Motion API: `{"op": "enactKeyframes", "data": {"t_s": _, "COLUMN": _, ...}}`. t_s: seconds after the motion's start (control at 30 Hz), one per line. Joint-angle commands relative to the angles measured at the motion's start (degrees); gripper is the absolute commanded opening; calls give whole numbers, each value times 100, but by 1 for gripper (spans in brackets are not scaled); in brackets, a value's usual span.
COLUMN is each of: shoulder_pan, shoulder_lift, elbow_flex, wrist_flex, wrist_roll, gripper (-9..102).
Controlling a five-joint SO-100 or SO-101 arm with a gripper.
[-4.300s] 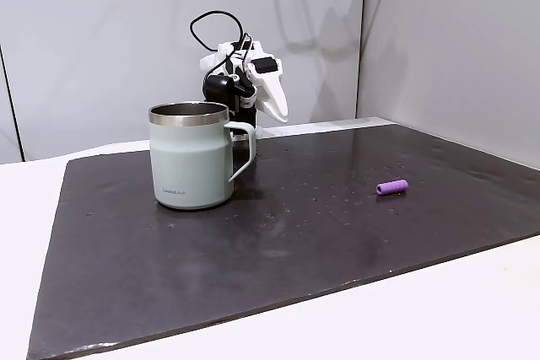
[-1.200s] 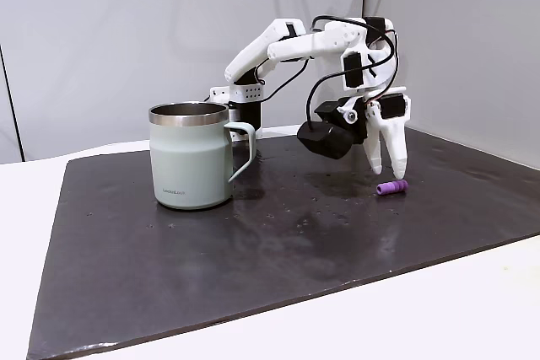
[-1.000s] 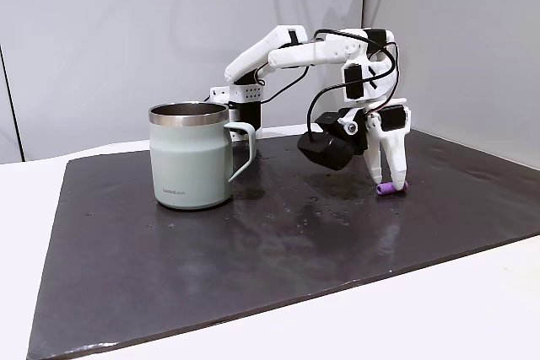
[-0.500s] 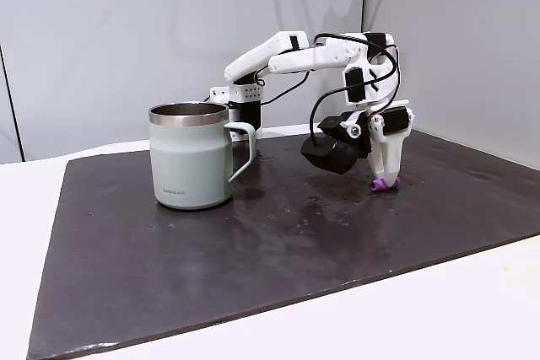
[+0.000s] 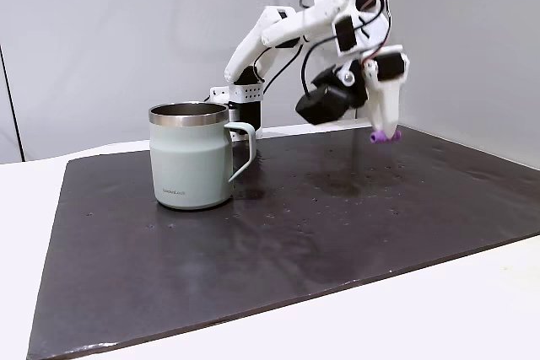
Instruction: Grasp a pengrip and put it in the cup.
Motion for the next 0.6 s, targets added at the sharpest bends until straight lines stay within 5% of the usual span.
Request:
{"op": "enactKeyframes", "data": {"t_s": 0.0, "shoulder_pan": 123, "shoulder_lift": 1389, "elbow_flex": 62, "wrist_flex": 114, "wrist_roll": -193, "gripper": 0}}
{"op": "enactKeyframes", "data": {"t_s": 0.57, "shoulder_pan": 1626, "shoulder_lift": 3428, "elbow_flex": 1582, "wrist_flex": 1063, "wrist_roll": -545, "gripper": 0}}
